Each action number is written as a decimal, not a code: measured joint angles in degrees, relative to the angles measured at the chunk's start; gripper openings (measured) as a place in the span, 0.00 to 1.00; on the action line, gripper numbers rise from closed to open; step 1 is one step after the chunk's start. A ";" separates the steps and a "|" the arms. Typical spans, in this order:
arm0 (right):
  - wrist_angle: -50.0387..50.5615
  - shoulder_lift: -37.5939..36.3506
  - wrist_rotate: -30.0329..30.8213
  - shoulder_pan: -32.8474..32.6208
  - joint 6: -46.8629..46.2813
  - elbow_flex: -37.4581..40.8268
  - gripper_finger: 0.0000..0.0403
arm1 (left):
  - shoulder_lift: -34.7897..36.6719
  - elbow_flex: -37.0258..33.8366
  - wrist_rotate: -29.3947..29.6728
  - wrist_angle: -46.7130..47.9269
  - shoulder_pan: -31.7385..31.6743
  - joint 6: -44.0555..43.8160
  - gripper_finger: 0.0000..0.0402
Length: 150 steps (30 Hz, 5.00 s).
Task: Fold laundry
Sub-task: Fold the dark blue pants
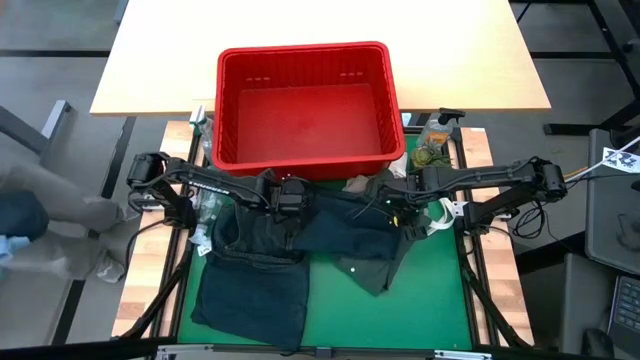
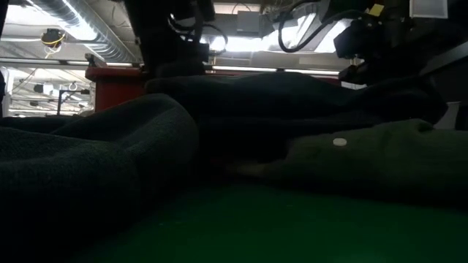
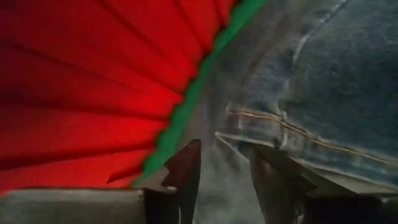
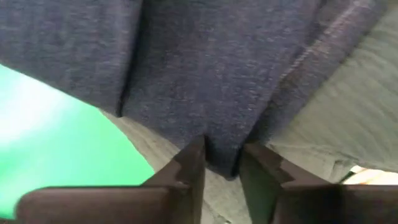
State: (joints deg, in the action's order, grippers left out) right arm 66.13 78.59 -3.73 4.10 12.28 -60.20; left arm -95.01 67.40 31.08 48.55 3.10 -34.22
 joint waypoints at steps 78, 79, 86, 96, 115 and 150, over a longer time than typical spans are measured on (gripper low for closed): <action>-11.23 -11.98 11.96 -23.32 -26.22 0.41 0.39 | 2.63 -3.65 -10.67 -14.05 19.31 -30.24 0.30; -12.91 -11.98 12.27 -23.32 -27.12 1.32 0.39 | 2.63 -3.65 -10.68 -14.09 19.32 -29.88 0.30; -30.60 -11.95 11.39 -23.21 -31.86 13.65 0.39 | 2.63 -3.65 -12.50 -14.01 19.33 -26.97 0.30; -41.26 -12.02 7.11 -23.21 -34.49 27.07 0.39 | 2.63 -3.65 -15.35 -13.63 19.31 -21.58 0.02; -31.67 -11.92 -6.37 -23.22 -28.33 26.73 0.39 | 2.74 -3.61 -28.20 -14.58 21.60 -19.47 0.13; -18.88 -12.22 0.80 -23.21 -14.54 10.21 0.39 | 15.53 -4.76 -19.53 2.76 8.29 -18.40 0.37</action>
State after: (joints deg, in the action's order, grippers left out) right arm 47.24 66.37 -2.93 -19.11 -2.26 -50.00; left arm -79.48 62.64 11.55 51.31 11.39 -52.61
